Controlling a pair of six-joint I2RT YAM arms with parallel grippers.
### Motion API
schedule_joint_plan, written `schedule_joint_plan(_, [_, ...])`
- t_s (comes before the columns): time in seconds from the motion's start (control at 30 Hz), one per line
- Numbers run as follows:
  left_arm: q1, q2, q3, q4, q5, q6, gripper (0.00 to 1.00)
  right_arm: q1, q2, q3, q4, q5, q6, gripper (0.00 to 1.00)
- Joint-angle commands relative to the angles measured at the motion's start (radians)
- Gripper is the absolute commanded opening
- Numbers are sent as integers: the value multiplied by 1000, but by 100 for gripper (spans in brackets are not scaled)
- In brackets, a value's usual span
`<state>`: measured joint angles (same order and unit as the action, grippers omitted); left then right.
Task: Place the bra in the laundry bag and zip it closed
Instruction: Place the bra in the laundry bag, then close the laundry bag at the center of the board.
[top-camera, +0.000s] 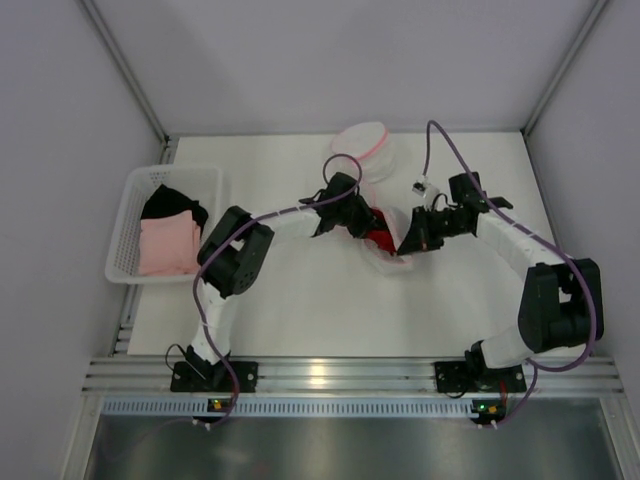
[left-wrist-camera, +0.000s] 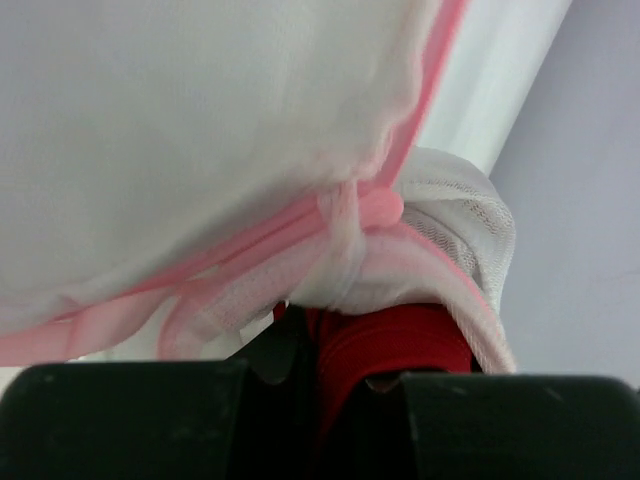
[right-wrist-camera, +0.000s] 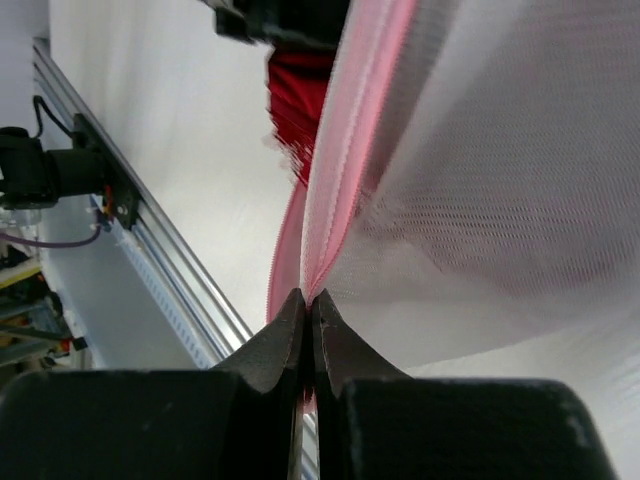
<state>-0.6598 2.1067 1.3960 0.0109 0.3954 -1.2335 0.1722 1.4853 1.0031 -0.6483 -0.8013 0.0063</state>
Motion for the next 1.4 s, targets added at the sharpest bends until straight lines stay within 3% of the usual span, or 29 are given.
schedule_joint_plan(0.0, [-96, 48, 119, -116, -131, -43, 0, 10, -19, -6, 71, -96, 93, 0])
schedule_joint_plan(0.27, [-133, 59, 86, -327, -369, 144, 1, -57, -19, -46, 193, -167, 239, 0])
schedule_joint_plan(0.37, [-130, 15, 67, -353, -428, 232, 20, -88, -5, -41, 202, -174, 258, 0])
schedule_joint_plan(0.4, [-132, 1, 63, -353, -447, 256, 31, -92, -3, -38, 191, -173, 244, 0])
schedule_joint_plan(0.67, [-120, -120, 107, -344, -417, 479, 69, -99, -5, -26, 79, -158, 123, 0])
schedule_joint_plan(0.73, [-115, -146, 100, -345, -420, 508, 75, -100, -2, -21, 32, -148, 69, 0])
schedule_joint_plan(1.03, [-90, -309, 17, -365, -495, 678, 76, -112, 10, 2, -27, -128, 4, 0])
schedule_joint_plan(1.2, [105, -360, -74, -335, -411, 641, 66, -117, 27, 20, -66, -122, -54, 0])
schedule_joint_plan(1.37, [213, -307, -55, -272, -362, 660, 65, -117, 38, 20, -76, -122, -68, 0])
